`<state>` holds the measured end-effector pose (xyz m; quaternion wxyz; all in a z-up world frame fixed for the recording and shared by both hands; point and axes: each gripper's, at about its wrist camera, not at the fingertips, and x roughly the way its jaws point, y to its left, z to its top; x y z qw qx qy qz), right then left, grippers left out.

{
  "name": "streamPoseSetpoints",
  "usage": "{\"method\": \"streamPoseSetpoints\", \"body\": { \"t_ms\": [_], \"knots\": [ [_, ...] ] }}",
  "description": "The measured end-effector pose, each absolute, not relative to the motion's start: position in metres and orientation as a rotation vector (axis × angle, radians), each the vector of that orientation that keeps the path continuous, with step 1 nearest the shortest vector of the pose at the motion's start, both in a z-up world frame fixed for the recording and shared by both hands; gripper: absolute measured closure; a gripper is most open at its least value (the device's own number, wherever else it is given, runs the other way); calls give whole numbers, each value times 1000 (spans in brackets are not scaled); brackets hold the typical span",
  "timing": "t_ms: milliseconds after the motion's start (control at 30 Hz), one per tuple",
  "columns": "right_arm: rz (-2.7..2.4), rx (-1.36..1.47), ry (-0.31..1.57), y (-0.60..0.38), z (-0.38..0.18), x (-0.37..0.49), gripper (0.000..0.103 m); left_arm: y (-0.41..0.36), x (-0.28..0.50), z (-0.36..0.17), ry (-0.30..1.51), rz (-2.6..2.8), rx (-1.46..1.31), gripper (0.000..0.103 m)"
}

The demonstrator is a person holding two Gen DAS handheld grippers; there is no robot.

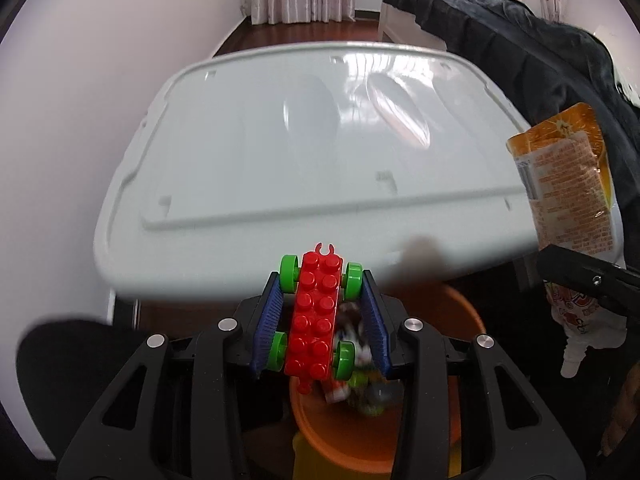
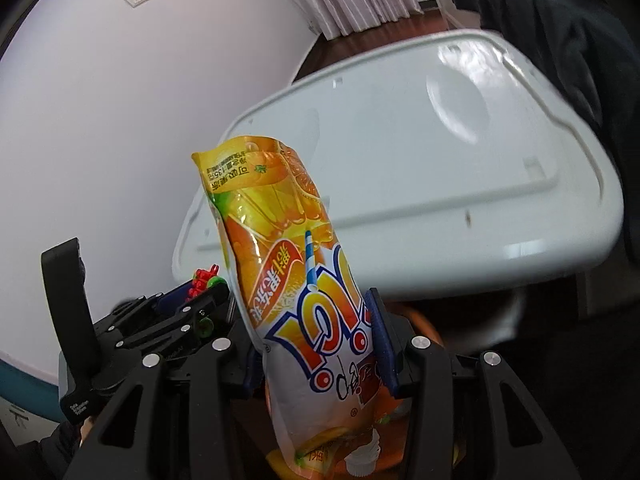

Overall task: Collect trash
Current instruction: 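Carry the pouch and toy car over the orange bucket and release both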

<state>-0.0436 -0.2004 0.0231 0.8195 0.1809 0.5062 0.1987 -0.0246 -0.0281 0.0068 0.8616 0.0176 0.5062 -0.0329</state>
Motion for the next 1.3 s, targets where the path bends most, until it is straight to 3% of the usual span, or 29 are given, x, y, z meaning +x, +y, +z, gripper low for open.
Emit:
{"method": "streamPoseSetpoints", "body": {
  "t_ms": [233,500,600,633,733,1167,1300],
  "knots": [
    [401,277,1225,-179,-24,-87,58,-28,-61,-32,1172,-68,11,65],
    [365,232,1312,-171,-45,-81,55,-28,-54,-59,1275,-61,12,64],
    [339,244,1329,-172,-49,-77,31,-29,-57,-66,1306,-29,26,51],
    [333,248,1329,-173,-50,-76,30,-29,-57,-67,1314,-15,33,38],
    [325,262,1334,-178,-56,-71,30,-28,-58,-70,1331,10,48,32],
    [284,300,1281,-196,-46,-78,28,-26,-61,-62,1313,7,42,31],
    [257,287,1203,-204,-26,-79,20,-23,-61,-41,1235,-2,2,31]
  ]
}}
